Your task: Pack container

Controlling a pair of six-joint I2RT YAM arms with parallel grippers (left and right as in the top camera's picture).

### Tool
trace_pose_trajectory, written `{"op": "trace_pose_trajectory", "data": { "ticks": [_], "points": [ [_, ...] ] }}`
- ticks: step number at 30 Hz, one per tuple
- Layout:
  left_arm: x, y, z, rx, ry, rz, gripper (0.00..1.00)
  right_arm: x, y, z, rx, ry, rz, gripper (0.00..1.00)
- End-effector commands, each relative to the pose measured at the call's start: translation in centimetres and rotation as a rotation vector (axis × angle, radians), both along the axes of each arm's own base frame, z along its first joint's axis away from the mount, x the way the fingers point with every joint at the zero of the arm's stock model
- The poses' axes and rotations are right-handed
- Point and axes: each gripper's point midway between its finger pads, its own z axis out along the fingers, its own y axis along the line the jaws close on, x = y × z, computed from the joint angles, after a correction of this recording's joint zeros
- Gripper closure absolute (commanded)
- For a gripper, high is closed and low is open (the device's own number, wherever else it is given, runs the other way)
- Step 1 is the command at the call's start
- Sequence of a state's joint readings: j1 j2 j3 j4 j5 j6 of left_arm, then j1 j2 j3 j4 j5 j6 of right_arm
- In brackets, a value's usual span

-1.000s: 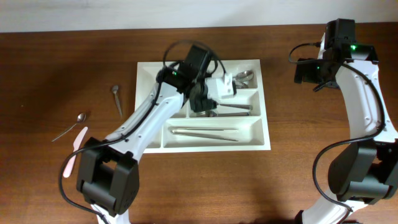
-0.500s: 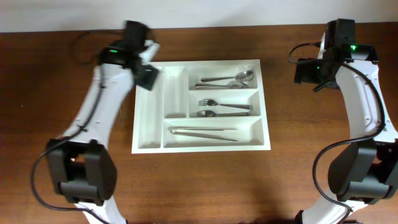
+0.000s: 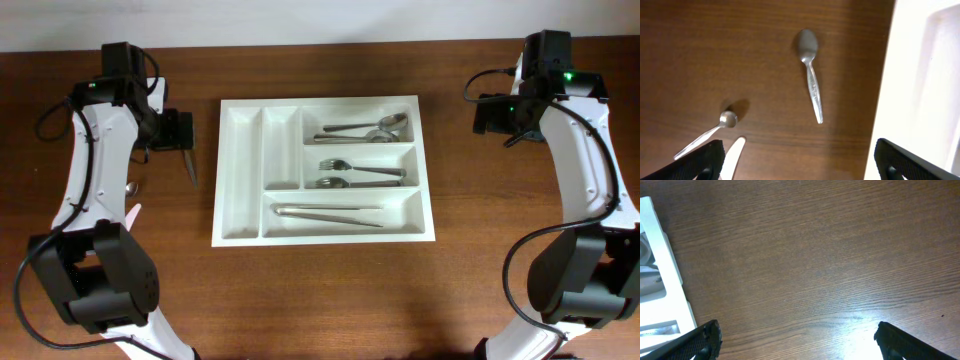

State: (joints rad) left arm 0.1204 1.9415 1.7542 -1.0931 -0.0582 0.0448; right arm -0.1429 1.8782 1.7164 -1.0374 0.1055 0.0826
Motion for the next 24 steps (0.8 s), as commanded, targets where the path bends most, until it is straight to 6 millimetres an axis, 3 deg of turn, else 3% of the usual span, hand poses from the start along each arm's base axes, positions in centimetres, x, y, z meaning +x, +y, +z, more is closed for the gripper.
{"op": "trace_pose_trajectory", "data": {
  "ticks": [1,6,15,24],
  "points": [
    [-0.6,2.3,-1.2,0.096,0.054,0.087,0.03,0.0,0.0,1.7,0.003,-0.045,-0.01,0.01],
    [-2.5,5.3,-2.9,0.258,0.154,0.212,0.03,0.0,0.0,1.7,0.003,-0.045,-0.01,0.01],
    [-4.9,6.8,-8.0,0.356,0.301,0.339,0.03,0.0,0.0,1.7,0.003,-0.045,-0.01,0.01],
    [-6.1,8.6,-9.1,0.484,0.315,0.487,0.04,0.0,0.0,1.7,0.003,-0.045,-0.01,0.01]
  ]
}}
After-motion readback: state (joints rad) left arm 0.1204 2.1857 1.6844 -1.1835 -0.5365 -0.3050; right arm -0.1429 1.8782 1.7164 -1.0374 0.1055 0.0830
